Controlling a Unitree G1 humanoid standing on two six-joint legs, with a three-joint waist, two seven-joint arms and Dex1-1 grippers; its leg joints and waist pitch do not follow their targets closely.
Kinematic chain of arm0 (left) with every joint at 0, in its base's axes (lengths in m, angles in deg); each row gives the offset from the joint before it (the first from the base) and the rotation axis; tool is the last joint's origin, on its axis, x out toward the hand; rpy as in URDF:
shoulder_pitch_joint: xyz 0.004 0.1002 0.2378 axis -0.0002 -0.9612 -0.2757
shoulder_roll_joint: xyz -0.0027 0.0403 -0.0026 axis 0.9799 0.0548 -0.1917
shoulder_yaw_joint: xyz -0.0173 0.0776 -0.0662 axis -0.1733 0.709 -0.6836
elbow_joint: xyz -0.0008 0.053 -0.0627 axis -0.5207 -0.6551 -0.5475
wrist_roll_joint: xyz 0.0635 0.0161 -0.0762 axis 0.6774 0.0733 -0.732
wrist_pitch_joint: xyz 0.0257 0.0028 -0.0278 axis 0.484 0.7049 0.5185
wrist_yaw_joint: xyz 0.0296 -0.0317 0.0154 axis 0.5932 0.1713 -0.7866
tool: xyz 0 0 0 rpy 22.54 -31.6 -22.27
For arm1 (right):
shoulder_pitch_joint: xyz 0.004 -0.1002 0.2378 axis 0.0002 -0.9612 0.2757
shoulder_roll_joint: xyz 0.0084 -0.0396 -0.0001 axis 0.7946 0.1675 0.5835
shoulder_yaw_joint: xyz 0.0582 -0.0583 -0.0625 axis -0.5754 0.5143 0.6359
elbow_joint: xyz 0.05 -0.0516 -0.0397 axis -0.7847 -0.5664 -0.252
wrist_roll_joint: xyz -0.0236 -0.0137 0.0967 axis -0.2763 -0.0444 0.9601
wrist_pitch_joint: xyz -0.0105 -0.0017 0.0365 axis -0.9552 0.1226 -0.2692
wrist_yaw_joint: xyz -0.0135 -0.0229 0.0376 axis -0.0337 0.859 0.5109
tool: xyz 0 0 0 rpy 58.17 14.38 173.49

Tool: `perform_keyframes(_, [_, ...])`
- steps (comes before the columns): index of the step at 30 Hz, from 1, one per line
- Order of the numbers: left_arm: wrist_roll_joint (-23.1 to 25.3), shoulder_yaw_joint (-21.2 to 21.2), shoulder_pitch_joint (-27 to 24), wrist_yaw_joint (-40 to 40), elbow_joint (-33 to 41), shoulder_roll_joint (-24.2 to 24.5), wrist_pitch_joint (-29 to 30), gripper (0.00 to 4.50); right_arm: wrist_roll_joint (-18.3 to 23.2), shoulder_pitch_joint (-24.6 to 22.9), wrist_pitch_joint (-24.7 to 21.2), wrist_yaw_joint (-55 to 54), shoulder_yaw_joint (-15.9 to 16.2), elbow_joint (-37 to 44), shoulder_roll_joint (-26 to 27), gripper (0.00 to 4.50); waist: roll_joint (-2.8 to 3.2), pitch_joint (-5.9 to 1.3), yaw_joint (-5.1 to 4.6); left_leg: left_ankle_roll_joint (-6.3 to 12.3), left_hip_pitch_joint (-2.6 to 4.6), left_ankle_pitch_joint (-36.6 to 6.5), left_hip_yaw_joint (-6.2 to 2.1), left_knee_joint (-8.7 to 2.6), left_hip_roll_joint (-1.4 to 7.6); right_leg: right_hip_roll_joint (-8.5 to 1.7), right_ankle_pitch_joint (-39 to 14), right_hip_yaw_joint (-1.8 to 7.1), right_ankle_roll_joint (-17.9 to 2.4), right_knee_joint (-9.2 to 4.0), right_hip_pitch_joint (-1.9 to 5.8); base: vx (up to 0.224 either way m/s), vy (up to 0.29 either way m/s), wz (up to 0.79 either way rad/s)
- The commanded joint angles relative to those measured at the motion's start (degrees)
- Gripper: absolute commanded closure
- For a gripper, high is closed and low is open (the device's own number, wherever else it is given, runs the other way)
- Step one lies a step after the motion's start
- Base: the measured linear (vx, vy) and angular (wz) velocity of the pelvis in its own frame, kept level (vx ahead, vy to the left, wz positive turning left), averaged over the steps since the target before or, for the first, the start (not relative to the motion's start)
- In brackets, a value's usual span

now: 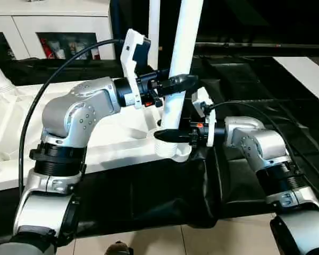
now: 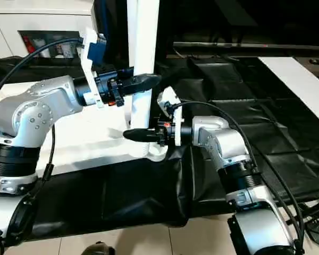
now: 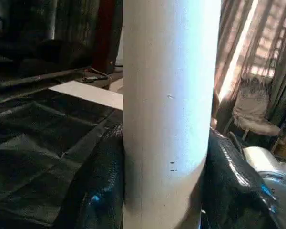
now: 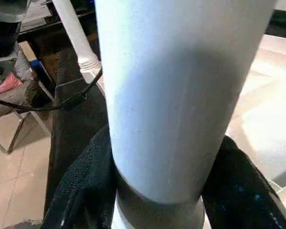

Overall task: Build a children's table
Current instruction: Insert table leg to table base

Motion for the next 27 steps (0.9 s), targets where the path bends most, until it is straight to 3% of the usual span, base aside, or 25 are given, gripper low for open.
perform_keyframes(1, [-3.8,-1.2,0.8,0.8,1.2,-0.8,2.7,1.86,0.7,-0.1,0.2,0.1,-1.3,1.0,0.2,2.59,0.57,-5.05,0.03,-0.3,1.04,-7.8,-0.39,-3.45,1.77,-3.31,-2.8,2.86,-14.2,-3.22,3.65,0.0,0.0,0.0])
perform_keyframes(3, [-2.7,-1.1,0.4,-0.3,1.2,-1.2,1.3,1.58,0.8,-0.1,0.4,-0.4,-1.6,1.0,0.4,2.59,0.58,-5.03,0.07,-0.15,1.01,-8.0,-0.48,-3.5,1.82,-3.25,-2.8,2.83,-14.3,-3.28,3.65,0.0,0.0,0.0])
perform_keyframes(6, [1.8,-1.1,-0.3,-3.5,-1.1,-2.8,-5.7,1.46,1.3,-0.2,0.5,-1.2,-2.3,0.9,0.9,2.59,0.5,-4.94,0.14,-0.13,0.95,-8.4,-0.57,-3.61,1.9,-3.35,-3.6,2.86,-13.5,-3.58,3.74,0.0,0.0,0.0])
perform_keyframes(13, [1.8,-6.5,-1.5,-9.0,-2.5,-8.8,-15.9,1.45,3.1,-0.8,1.2,-4.5,-5.3,1.5,2.1,2.59,0.32,-5.08,0.24,-0.06,0.83,-7.9,-0.56,-3.5,1.89,-3.5,-2.8,2.89,-13.1,-3.6,3.89,0.0,0.0,0.0])
perform_keyframes(15, [1.1,-7.6,-1.3,-10.0,-3.0,-9.5,-16.0,1.45,3.2,-0.7,1.6,-5.2,-5.9,1.3,2.2,2.59,0.34,-5.1,0.18,0.15,0.8,-7.6,-0.53,-3.49,1.85,-3.38,-2.6,2.88,-12.9,-3.47,3.84,0.0,0.0,0.0])
perform_keyframes(16, [-3.0,-12.4,-1.0,-12.2,-5.1,-11.5,-16.5,1.45,4.6,-0.4,3.0,-7.9,-9.4,0.4,3.0,2.59,0.32,-5.02,0.15,0.22,0.78,-7.9,-0.4,-3.43,1.74,-3.45,-3.3,2.89,-13.1,-3.53,3.75,0.0,0.0,0.0])
perform_keyframes(19, [-5.1,-14.5,-1.2,-12.2,-5.6,-11.8,-16.3,1.45,5.1,-0.5,4.0,-10.4,-11.7,-0.3,3.1,2.59,0.33,-5.09,0.25,-0.14,0.89,-8.4,-0.51,-3.46,1.78,-3.47,-4.1,2.79,-13.2,-3.61,3.75,0.0,0.0,0.0])
perform_keyframes(20, [-5.7,-14.7,-1.9,-10.6,-5.5,-10.8,-15.5,1.45,4.5,-0.8,5.3,-13.2,-13.1,-1.1,3.1,2.59,1.26,-5.13,0.05,-0.53,1.09,-8.7,-0.57,-3.5,1.81,-3.23,-3.4,2.8,-13.0,-3.6,3.48,0.0,0.0,0.0])
perform_keyframes(21, [-5.4,-14.2,-2.5,-9.4,-5.6,-9.8,-14.8,1.45,3.9,-1.0,6.3,-15.5,-14.1,-1.8,3.0,2.59,1.08,-5.17,0.02,-0.67,1.18,-8.7,-0.57,-3.52,1.81,-3.21,-3.1,2.78,-12.9,-3.59,3.51,0.0,0.0,0.0])
perform_keyframes(22, [-1.0,-10.9,-3.3,-8.6,-6.4,-7.5,-16.0,1.45,2.3,-1.2,7.4,-18.7,-14.7,-2.8,2.6,2.59,1.48,-5.15,-0.14,-0.81,1.24,-8.6,-0.63,-3.6,1.74,-3.06,-3.2,2.74,-12.5,-3.67,3.41,0.0,0.0,0.0])
perform_keyframes(23, [3.3,-7.6,-4.1,-7.8,-7.1,-5.5,-17.5,1.45,0.9,-1.5,8.5,-20.7,-14.8,-3.5,2.2,2.59,1.4,-5.12,-0.27,-0.92,1.26,-8.7,-0.61,-3.63,1.7,-2.97,-3.6,2.74,-12.0,-3.7,3.38,0.0,0.0,0.0])
perform_keyframes(24, [3.4,-7.6,-4.2,-7.8,-7.1,-5.5,-17.6,1.45,0.8,-1.5,8.5,-20.8,-14.8,-3.5,2.1,2.59,1.51,-5.16,-0.32,-1.06,1.49,-9.0,-0.59,-3.66,1.68,-2.88,-4.6,2.74,-11.1,-3.85,3.32,0.0,0.0,0.0])
perform_keyframes(25, [12.7,1.1,-6.2,-4.1,-8.3,-0.6,-22.2,1.45,-1.9,-2.8,10.1,-22.7,-14.1,-3.9,0.6,2.59,1.49,-5.1,-0.15,-0.97,1.37,-9.0,-0.7,-3.73,1.72,-3.01,-5.1,2.78,-10.4,-4.12,3.42,0.0,0.0,0.0])
perform_keyframes(26, [12.7,1.1,-6.2,-4.1,-8.3,-0.6,-22.2,1.45,-1.9,-2.8,10.1,-22.7,-14.1,-3.9,0.6,2.59,1.58,-5.12,-0.12,-0.95,1.48,-9.4,-0.69,-3.83,1.8,-2.95,-6.0,2.8,-9.5,-4.19,3.36,0.0,0.0,0.0])
perform_keyframes(27, [16.7,5.0,-7.1,-2.1,-9.2,1.4,-24.9,1.45,-2.9,-3.8,10.6,-23.0,-13.7,-3.8,-0.2,2.59,1.73,-5.16,-0.12,-1.3,1.43,-9.5,-0.75,-3.81,1.76,-3.08,-6.2,2.82,-9.2,-4.04,3.41,0.0,0.0,0.0])
